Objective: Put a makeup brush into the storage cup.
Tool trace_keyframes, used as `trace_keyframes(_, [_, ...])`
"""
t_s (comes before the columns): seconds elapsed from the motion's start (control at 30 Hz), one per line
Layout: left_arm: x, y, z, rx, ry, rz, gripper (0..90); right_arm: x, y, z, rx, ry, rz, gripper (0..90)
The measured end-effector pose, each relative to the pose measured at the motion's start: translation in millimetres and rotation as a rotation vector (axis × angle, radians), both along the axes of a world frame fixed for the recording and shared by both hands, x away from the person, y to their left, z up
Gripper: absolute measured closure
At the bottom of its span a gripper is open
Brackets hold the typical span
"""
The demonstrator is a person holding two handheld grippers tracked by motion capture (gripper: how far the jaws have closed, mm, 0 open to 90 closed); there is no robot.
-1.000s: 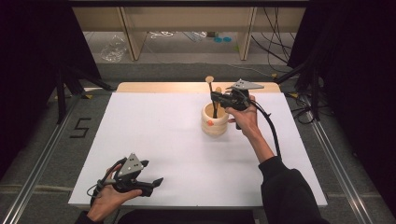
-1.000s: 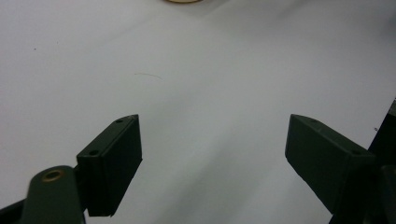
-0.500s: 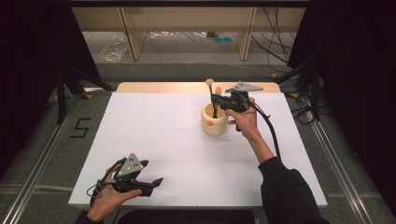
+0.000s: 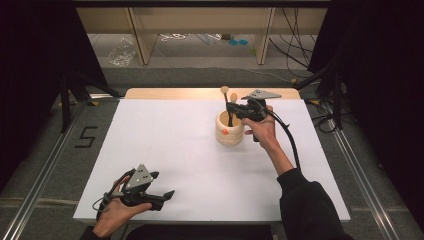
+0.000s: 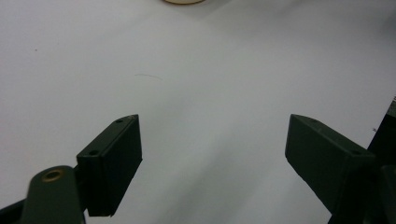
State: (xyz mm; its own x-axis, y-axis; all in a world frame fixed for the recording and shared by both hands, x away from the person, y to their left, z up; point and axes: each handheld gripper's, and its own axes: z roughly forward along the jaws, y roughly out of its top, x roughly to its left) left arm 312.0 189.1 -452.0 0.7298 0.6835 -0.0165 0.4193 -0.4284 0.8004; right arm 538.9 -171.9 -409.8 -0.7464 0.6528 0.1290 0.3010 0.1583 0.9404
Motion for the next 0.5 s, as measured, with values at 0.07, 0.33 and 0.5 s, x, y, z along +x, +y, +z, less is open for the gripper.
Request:
trace_keyframes(0.07, [0.1, 0.1, 0.2, -0.003, 0.004, -0.003, 18.5, 0.1, -0.2, -0.4, -0.004, -0.002, 0.0, 82.3])
trace_keyframes(0.33, [0.1, 0.9, 0.5, 0.006, -0.003, 0.002, 18.5, -2.5, -1.8, 4.5, 0.012, 0.016, -0.027, 68.9])
trace_keyframes(0.5, [0.5, 1.1, 0.5, 0.004, 0.001, -0.001, 18.5, -4.1, -4.0, 7.8, 0.016, 0.013, -0.035, 63.7])
